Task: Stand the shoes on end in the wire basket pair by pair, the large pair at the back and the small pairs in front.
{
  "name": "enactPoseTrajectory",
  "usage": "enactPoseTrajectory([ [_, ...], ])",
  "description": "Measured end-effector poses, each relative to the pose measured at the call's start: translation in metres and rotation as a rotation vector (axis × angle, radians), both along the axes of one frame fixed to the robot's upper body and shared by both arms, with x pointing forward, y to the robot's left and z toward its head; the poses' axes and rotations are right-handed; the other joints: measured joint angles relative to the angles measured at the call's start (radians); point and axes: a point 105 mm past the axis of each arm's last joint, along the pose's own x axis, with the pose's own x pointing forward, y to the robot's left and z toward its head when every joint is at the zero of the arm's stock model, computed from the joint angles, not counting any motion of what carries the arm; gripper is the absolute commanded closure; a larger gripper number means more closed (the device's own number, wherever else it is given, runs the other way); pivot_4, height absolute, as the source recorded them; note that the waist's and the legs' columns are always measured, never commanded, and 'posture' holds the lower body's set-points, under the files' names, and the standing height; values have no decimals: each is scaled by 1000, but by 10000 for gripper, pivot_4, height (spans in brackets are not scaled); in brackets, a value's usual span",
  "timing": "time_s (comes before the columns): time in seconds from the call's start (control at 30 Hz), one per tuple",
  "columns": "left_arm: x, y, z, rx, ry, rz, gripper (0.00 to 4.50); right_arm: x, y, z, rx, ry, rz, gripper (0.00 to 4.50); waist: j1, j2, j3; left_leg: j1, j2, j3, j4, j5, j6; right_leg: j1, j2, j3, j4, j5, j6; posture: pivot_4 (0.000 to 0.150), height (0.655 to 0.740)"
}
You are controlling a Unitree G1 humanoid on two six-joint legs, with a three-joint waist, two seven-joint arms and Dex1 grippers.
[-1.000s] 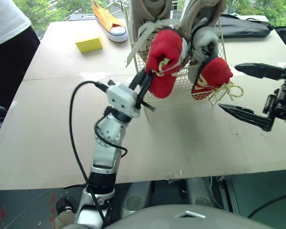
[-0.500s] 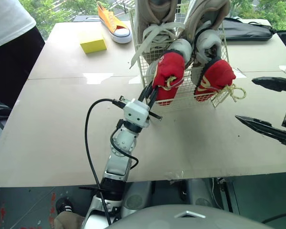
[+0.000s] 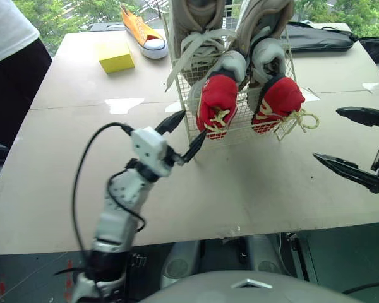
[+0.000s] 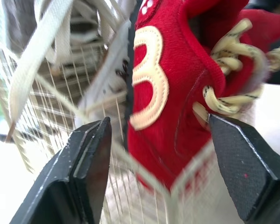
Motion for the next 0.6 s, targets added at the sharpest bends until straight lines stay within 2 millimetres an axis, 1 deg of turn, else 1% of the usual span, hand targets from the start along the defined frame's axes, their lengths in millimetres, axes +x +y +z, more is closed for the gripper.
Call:
enactPoseTrajectory([
  [0.07, -16, 7, 8, -15, 92, -77, 8726, 2, -3, -4, 12, 3, 8, 0, -2, -2, 1, -1, 0, -1, 0, 0, 0, 0, 0, -1, 0, 0, 0, 1500, 7400],
  [0.17, -32, 36, 10, 50, 206, -58, 8726, 5, -16, -13, 23, 22, -18, 0, -4, -1, 1, 0, 1, -1, -2, 0, 0, -1, 0, 0, -1, 0, 0, 1500, 7400],
  [0.23, -42, 52, 1, 91, 286, -28, 8726, 7, -26, -22, 24, 47, -51, 0, -4, 3, 2, 0, 0, 1, -3, 0, 0, 0, 0, 1, -1, 0, 0, 1500, 7400],
  [0.3, -53, 60, -10, 124, 365, -27, 8726, 6, -34, -31, 16, 62, -70, 0, 0, 3, 3, 0, 0, 3, -3, 0, 0, 0, 0, 1, -1, 0, 0, 1500, 7400],
  [0.4, -59, 75, -17, 130, 422, -3, 8726, 3, -44, -39, 16, 79, -100, 0, 1, 3, 3, 0, 0, 4, -2, -1, 2, 0, 0, 1, -1, 0, 0, 1500, 7400],
  [0.47, -62, 93, -24, 146, 460, 33, 8726, -2, -56, -46, 3, 97, -135, 0, -1, 4, 3, 0, 0, 5, -2, -2, 3, 0, 1, 1, -1, -1, -1, 1500, 7400],
  [0.57, -66, 109, -33, 163, 513, 57, 8726, -7, -71, -54, -4, 122, -186, 0, -3, 4, 3, 0, 1, 7, -3, -2, 3, 0, 1, 1, -1, -1, -1, 1500, 7400],
  [0.6, -67, 111, -36, 159, 527, 48, 8726, -9, -75, -57, 1, 125, -200, 0, -2, 4, 3, 0, 1, 7, -3, -2, 4, 0, 1, 1, -1, -1, -1, 1500, 7400],
])
